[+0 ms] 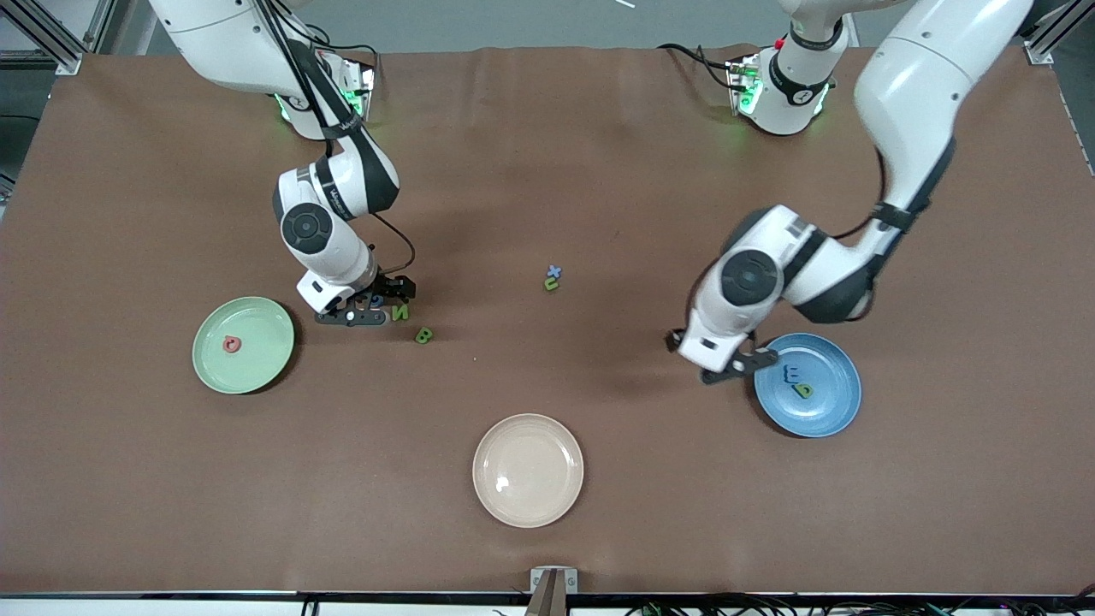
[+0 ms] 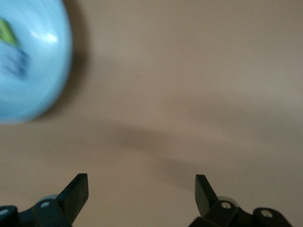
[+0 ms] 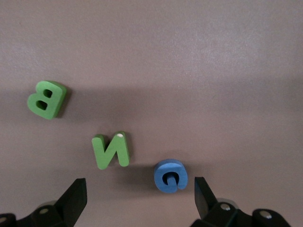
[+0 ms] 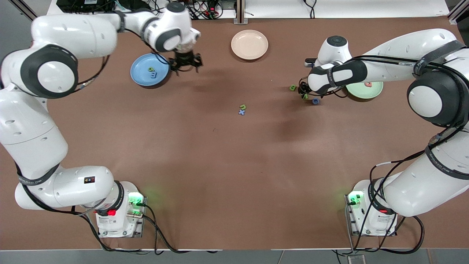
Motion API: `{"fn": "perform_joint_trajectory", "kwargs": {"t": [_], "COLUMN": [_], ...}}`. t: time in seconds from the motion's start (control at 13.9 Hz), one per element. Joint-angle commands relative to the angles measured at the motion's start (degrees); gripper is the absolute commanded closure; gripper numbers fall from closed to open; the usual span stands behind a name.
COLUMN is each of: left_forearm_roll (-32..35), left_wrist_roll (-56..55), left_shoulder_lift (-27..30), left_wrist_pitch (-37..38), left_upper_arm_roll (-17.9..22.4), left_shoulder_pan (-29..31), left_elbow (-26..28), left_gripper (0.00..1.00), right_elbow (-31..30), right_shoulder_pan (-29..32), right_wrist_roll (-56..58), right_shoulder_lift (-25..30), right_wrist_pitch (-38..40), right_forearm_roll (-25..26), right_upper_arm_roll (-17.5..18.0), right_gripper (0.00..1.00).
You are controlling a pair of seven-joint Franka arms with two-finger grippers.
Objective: Sort upper and lower case letters into plates
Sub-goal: 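Reach the right gripper to the blue G while the left gripper returns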
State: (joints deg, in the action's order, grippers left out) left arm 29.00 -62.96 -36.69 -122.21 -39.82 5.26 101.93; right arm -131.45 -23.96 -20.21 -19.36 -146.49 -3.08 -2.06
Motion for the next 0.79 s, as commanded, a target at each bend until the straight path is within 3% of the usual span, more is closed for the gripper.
{"fn": "perform_joint_trajectory", "kwargs": {"t": [0.0, 0.22, 0.5, 0.72], "left_forearm_roll": [1.0, 1.0, 0.6, 0.9], "left_wrist_roll": [-10.2, -15.5, -18.9, -19.7], "left_shoulder_lift": [-2.3, -4.8, -7.1, -9.4], "left_wrist_pitch": [-4.6, -11.2, -13.1, -13.2], "left_upper_arm_roll": [0.2, 1.2, 9.6, 11.0], "left_shoulder_pan": [-8.3, -15.6, -28.4, -30.4], "left_elbow": [-0.2, -0.3, -4.0, -6.3], "left_gripper": [0.03, 0.06, 0.14, 0.2], "right_elbow": [-2.5, -3.5, -4.3, -4.8], "right_shoulder_pan": [0.7, 1.4, 3.0, 3.0], "right_wrist_roll": [0.8, 3.5, 5.2, 5.2], "right_shoulder_lift": [2.7, 2.7, 2.6, 2.6], "right_wrist_pitch": [-0.6, -0.6, -1.3, -2.8], "right_forearm_roll": [-0.3, -0.2, -0.2, -0.2], "right_upper_arm_roll": [0.1, 0.0, 0.0, 0.0], "right_gripper": [0.0, 0.0, 0.0, 0.11]}}
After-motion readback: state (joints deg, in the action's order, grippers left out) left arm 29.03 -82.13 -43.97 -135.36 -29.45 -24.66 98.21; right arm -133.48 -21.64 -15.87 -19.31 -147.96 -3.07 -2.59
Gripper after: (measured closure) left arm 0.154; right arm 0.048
